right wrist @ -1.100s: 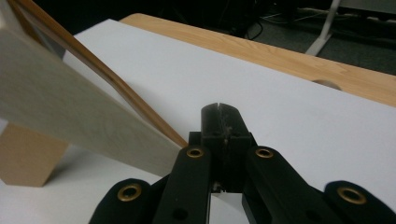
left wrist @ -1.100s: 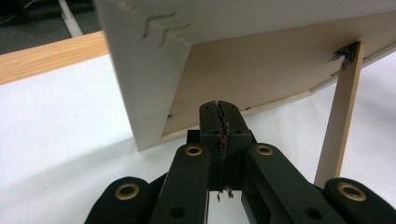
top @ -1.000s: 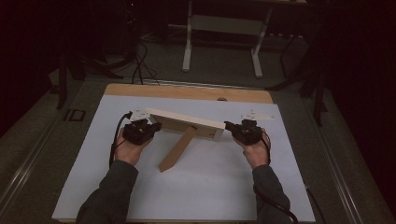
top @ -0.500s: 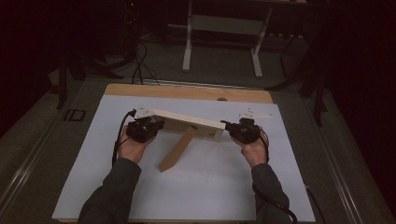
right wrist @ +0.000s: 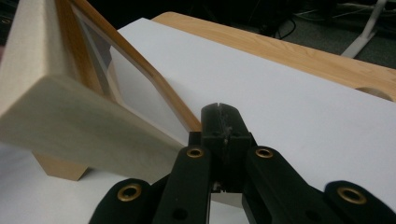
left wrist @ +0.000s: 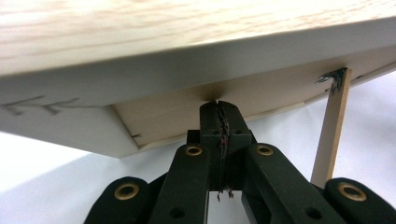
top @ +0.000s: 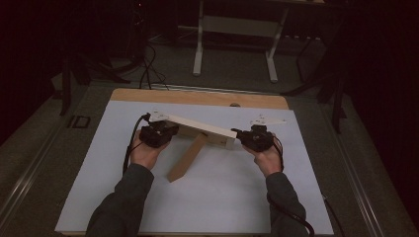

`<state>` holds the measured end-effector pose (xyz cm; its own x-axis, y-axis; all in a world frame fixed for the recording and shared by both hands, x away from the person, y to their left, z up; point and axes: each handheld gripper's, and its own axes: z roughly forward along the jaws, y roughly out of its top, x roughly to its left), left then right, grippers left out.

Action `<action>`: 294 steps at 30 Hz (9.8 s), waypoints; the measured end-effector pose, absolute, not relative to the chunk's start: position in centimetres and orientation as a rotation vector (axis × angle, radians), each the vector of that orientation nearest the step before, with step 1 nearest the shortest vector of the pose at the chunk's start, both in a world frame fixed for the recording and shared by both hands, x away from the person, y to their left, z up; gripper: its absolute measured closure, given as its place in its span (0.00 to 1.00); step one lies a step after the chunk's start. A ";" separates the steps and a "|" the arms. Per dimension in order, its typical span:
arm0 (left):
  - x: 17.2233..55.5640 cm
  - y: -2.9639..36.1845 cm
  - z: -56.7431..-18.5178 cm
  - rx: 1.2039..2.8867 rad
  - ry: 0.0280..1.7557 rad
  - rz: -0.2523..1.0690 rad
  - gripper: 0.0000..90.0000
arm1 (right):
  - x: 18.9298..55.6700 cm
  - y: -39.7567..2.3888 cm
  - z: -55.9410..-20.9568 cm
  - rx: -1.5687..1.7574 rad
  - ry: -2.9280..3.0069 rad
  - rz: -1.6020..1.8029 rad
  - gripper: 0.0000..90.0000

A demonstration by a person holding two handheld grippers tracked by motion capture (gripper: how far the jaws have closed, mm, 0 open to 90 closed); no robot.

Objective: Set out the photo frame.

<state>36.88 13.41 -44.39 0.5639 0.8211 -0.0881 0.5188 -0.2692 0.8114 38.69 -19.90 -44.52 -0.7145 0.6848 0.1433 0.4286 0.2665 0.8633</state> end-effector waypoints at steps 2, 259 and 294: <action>36.9 13.1 -44.4 1.942 1.077 0.442 1.00 | 38.8 -19.7 -44.6 1.028 2.288 1.425 1.00; 38.0 14.4 -42.0 1.931 0.830 0.006 0.83 | 38.0 -22.5 -43.4 0.993 2.293 1.237 0.63; 39.8 14.1 -42.2 1.990 0.621 -0.151 0.84 | 41.1 -23.2 -43.2 1.082 2.219 1.224 0.44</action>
<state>39.83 14.10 -42.15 0.8603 0.3604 -0.3606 0.4857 -0.3644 0.7945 41.11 -23.22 -43.25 -0.6292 0.7766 0.0327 0.4420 0.3229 0.8369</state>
